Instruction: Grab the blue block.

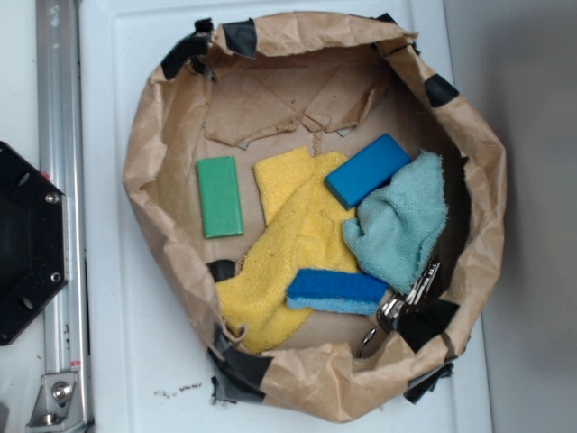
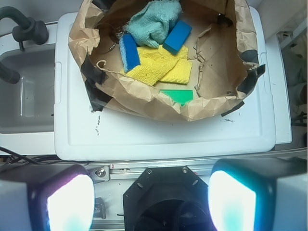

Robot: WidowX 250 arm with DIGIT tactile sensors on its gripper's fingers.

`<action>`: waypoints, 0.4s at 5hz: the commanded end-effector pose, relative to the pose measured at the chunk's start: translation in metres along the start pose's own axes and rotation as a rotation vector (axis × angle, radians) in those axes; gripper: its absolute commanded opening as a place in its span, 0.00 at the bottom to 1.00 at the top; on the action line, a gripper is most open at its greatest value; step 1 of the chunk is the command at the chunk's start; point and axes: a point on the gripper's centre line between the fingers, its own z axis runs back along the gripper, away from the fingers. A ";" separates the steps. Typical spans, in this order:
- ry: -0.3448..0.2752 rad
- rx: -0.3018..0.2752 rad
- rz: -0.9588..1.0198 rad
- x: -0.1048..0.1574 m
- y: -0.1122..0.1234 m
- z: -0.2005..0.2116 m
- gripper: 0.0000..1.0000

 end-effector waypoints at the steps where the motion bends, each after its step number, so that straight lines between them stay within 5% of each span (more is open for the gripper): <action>1: 0.000 0.000 0.000 0.000 0.000 0.000 1.00; 2: -0.088 -0.018 0.185 0.046 0.018 -0.044 1.00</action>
